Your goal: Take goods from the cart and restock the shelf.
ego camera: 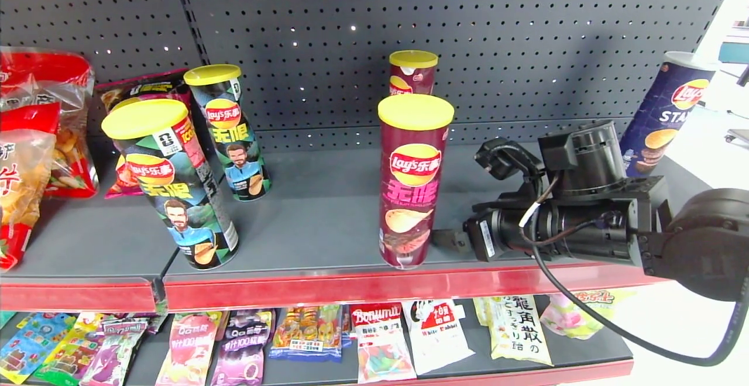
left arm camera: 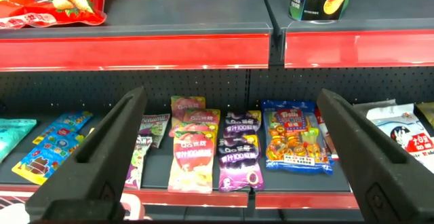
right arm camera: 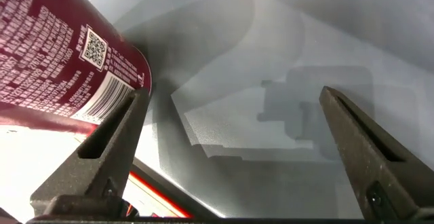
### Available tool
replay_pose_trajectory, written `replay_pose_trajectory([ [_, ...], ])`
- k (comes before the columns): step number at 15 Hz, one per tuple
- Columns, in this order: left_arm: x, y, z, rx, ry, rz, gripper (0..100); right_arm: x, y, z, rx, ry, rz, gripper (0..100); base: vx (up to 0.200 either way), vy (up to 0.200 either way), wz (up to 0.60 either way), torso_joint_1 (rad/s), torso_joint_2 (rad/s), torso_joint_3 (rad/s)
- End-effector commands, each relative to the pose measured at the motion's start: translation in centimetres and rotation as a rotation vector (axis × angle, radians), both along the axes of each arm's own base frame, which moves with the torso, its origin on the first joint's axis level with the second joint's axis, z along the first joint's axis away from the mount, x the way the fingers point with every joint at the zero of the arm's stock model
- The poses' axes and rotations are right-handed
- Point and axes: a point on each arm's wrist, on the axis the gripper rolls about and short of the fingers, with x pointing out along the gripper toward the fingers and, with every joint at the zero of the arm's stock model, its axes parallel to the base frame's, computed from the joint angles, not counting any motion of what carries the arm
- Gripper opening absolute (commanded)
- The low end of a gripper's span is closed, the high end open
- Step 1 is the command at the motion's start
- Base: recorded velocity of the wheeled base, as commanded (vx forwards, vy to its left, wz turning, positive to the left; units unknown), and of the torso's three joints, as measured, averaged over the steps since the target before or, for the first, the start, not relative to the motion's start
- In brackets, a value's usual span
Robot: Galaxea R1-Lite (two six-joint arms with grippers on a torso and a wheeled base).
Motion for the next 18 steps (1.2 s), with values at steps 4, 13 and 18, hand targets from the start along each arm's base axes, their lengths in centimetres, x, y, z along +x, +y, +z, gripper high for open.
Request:
replay_pose_trajectory([
  [4,0.0,0.0,0.0,0.0,0.0,0.002,100,-0.1,0.2,-0.1,0.0,0.002,0.008,100,0.0,0.0,0.0,0.0,0.0,0.0],
  [13,0.0,0.1,0.0,-0.04,-0.003,0.031,100,-3.4,-5.3,2.9,0.054,-0.084,-0.105,100,0.0,0.0,0.0,0.0,0.0,0.0],
  [18,0.0,0.1,-0.1,-0.034,-0.003,0.054,100,-11.3,-9.7,4.2,0.119,-0.199,-0.113,100,0.0,0.0,0.0,0.0,0.0,0.0],
])
